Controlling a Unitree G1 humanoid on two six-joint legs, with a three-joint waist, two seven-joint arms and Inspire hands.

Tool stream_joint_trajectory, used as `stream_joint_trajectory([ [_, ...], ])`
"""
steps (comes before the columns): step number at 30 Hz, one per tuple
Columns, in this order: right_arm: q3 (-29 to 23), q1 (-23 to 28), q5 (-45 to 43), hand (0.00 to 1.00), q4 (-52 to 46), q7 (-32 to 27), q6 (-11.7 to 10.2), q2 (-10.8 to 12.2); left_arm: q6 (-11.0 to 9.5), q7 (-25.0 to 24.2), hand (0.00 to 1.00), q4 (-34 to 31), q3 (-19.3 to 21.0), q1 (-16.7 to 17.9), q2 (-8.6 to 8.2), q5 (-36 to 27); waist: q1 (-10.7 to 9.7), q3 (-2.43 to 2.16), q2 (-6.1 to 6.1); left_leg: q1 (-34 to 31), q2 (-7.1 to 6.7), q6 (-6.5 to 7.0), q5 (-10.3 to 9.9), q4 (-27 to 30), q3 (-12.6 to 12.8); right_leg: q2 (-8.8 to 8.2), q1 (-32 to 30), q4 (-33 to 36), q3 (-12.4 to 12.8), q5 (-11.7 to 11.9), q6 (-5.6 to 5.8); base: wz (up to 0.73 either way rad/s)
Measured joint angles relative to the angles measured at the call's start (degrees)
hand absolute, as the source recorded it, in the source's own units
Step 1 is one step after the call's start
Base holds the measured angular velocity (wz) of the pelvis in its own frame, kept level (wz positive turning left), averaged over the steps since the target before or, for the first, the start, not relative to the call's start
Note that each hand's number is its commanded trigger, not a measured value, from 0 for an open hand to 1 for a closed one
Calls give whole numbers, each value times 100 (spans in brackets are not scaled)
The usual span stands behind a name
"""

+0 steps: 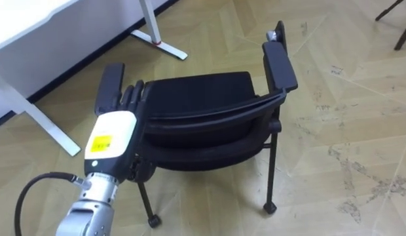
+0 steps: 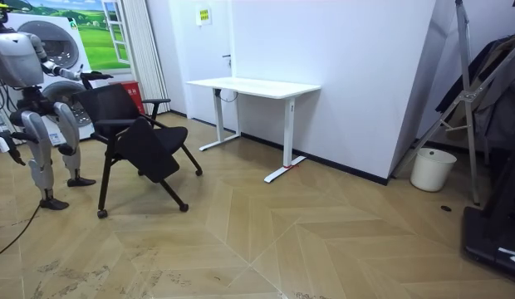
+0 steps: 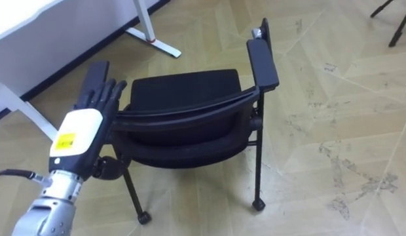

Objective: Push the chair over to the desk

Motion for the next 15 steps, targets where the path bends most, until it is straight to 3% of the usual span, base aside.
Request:
stream_joint_trajectory([
  [5,0,26,45,0,2,-1,4,2,4,12,0,438,-41,-175,0,-10,-79,-29,41,30,3,0,0,-4,61,2,6,3,90,2,-3,-9],
  [15,-21,58,35,0,-22,-8,12,7,14,4,0,734,-67,-209,1,-89,-290,-24,-11,99,3,0,0,-23,138,7,5,8,231,2,-3,-7],
])
